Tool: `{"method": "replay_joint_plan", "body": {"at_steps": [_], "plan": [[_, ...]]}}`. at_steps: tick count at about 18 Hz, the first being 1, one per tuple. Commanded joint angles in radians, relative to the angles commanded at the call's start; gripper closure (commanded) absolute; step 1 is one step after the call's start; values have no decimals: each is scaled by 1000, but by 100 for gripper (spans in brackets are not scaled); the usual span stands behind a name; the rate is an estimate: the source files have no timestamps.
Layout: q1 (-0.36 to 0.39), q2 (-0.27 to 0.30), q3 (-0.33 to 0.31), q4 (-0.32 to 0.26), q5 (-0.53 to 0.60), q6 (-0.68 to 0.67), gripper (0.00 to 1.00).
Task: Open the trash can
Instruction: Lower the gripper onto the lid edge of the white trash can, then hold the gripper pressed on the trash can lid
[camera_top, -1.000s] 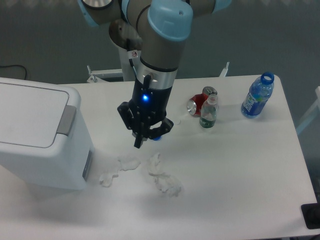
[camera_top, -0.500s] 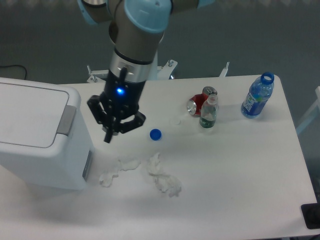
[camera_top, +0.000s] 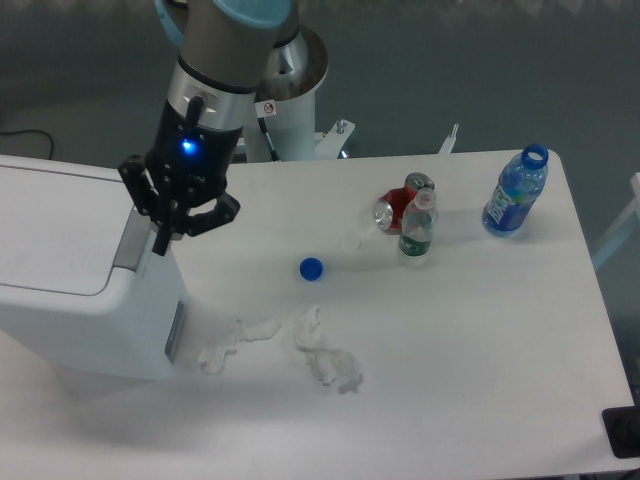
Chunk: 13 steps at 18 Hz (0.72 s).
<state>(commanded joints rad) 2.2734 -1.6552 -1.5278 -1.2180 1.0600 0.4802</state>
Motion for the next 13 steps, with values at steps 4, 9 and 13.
{"method": "replay_joint_plan", "body": {"at_steps": [4,9,13], "plan": [[-14,3,-12,5,0,0,100],[-26,3,-26,9,0,0,100],[-32,2,-31,9,2,2,100]]}}
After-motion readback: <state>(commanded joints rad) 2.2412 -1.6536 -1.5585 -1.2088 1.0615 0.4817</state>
